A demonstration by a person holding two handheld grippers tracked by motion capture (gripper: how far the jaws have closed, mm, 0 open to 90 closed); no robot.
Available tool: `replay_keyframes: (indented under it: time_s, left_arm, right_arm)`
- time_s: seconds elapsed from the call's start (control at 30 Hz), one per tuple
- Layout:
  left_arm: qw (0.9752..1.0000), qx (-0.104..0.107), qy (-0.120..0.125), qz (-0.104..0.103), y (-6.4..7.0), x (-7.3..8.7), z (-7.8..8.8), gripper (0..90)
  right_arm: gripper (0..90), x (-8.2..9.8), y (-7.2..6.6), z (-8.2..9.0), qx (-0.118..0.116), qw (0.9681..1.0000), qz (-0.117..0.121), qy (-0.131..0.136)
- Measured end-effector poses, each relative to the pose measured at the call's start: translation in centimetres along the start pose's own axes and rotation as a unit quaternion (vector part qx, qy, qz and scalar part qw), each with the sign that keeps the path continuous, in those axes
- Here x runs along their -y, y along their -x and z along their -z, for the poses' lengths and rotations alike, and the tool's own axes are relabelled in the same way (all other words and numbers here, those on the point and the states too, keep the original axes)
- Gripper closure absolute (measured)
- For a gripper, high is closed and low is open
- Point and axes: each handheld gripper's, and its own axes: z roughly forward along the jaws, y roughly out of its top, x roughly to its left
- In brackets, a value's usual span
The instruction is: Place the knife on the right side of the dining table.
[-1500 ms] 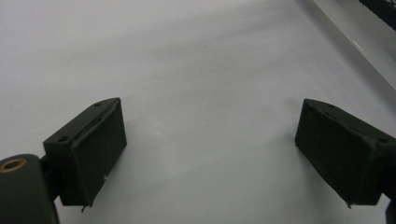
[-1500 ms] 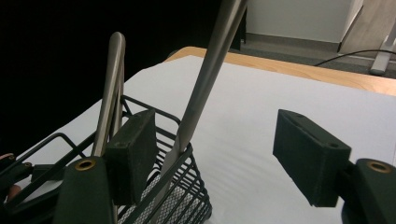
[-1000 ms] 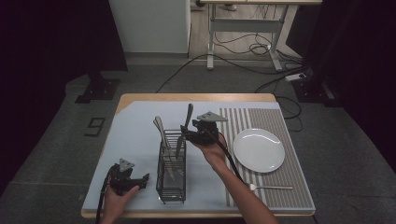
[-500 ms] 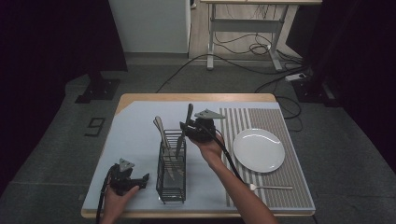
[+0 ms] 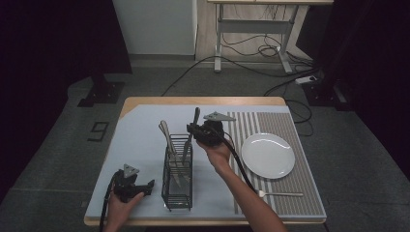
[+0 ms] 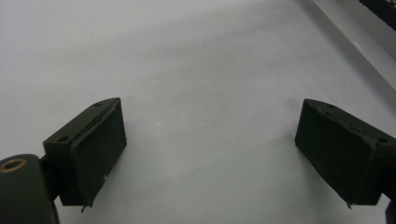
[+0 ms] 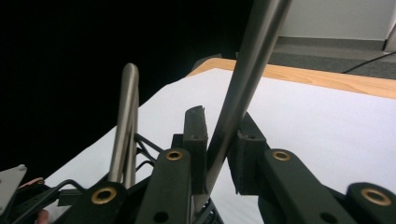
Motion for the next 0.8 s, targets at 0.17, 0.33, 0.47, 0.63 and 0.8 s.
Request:
replay_keyframes:
  time_s: [0.17, 0.33, 0.47, 0.63, 0.8]
  left_arm:
    - [1.0, 0.0, 0.0, 0.0, 0.0, 0.0, 0.0, 8.4]
    - [1.0, 0.0, -0.001, 0.0, 0.0, 0.0, 0.0, 8.3]
    - [1.0, 0.0, 0.0, 0.0, 0.0, 0.0, 0.0, 8.3]
    - [1.0, 0.0, 0.0, 0.0, 0.0, 0.0, 0.0, 8.3]
    - [1.0, 0.0, 0.0, 0.0, 0.0, 0.0, 0.0, 8.3]
  right_arm:
    - [82.5, -0.1, -0.8, 0.6, -0.015, 0.9996, 0.014, 0.018]
    - [83.4, -0.3, -2.0, 1.5, -0.011, 0.9978, 0.057, 0.032]
    - [83.4, -0.6, -2.2, 2.3, -0.02, 0.997, 0.063, 0.039]
    - [83.4, -1.4, -2.0, 3.9, -0.034, 0.9965, 0.05, 0.058]
    - [83.4, -1.9, -1.8, 5.0, -0.043, 0.9955, 0.038, 0.076]
